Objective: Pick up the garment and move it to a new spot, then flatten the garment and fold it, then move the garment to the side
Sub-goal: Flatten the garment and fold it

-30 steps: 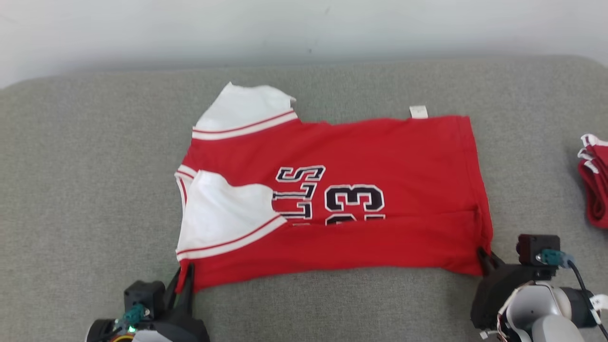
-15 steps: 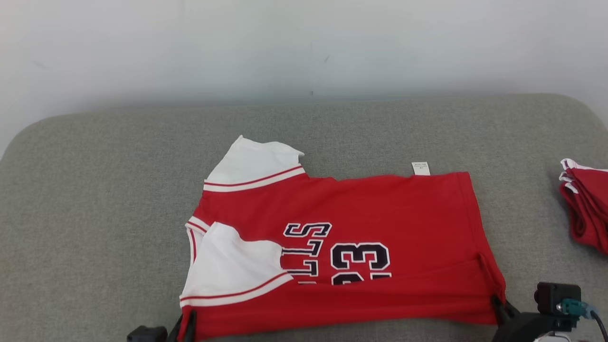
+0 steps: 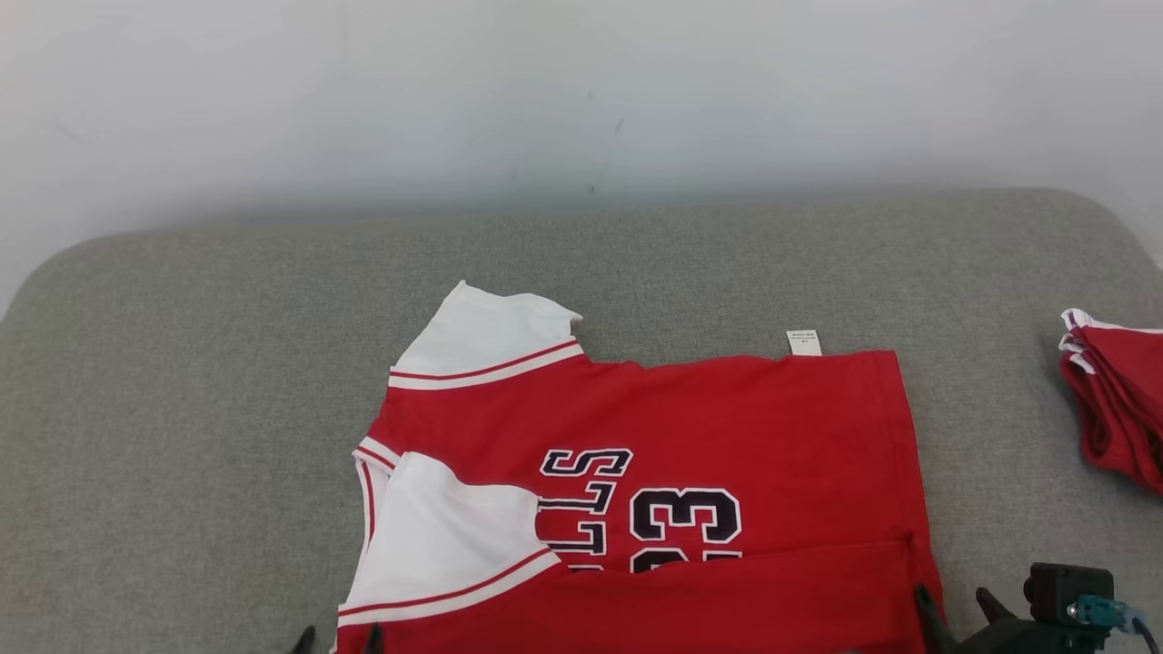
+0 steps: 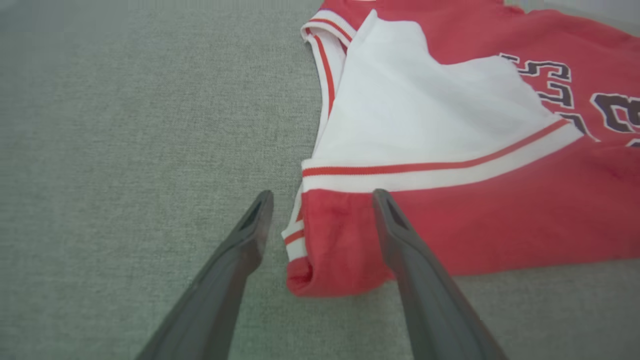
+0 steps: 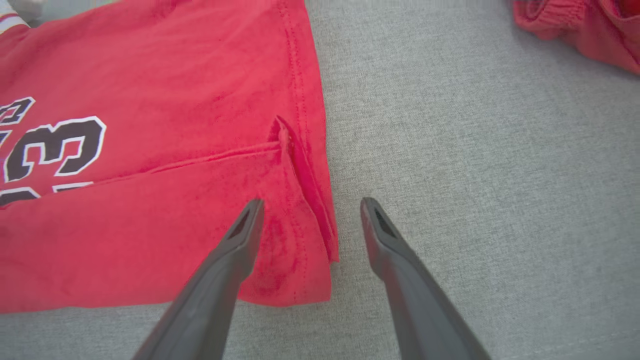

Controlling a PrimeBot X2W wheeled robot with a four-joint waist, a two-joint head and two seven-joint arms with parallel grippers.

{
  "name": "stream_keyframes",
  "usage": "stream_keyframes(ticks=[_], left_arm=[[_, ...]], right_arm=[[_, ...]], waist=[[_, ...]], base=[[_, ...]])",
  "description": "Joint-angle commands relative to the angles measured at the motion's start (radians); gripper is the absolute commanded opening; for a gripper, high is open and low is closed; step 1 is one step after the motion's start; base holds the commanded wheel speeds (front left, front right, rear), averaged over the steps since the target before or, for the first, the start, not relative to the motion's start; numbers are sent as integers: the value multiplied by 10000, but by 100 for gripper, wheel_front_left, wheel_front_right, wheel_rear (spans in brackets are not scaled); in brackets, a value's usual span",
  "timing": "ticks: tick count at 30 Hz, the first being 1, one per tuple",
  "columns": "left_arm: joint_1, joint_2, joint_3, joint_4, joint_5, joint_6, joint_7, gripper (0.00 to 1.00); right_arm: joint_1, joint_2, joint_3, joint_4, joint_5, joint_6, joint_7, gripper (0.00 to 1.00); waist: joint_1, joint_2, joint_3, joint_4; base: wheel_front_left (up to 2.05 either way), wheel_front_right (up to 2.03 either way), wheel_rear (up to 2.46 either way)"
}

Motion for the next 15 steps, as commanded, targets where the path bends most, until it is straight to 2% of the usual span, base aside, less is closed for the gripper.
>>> stream_keyframes(ticks=[1, 8, 11, 14, 15], left_arm=[[68, 155, 76, -80, 69, 68, -127, 100], [-384, 503, 368, -470, 88, 124, -301, 100], [-988, 700, 505, -617, 70, 71, -139, 100], [-1783, 830, 573, -622, 33, -7, 241, 100], [-2100, 845, 554, -626, 14, -77, 425, 100]], right_arm=[[-118, -6, -32, -112, -63, -1, -48, 100], [-767, -5, -288, -391, -66, -1, 433, 100], [-1399, -3, -440, -340, 644, -1, 1032, 100], [-2224, -7, -410, -354, 524, -1, 1571, 100], [-2507, -53, -602, -272, 95, -1, 1731, 100]], waist=[[1, 0, -62, 0], [1, 0, 28, -140], [1, 0, 259, -202], [1, 0, 612, -307], [1, 0, 758, -349]], base=[[0, 0, 0], [0, 0, 0], [0, 0, 0], [0, 0, 0], [0, 0, 0]])
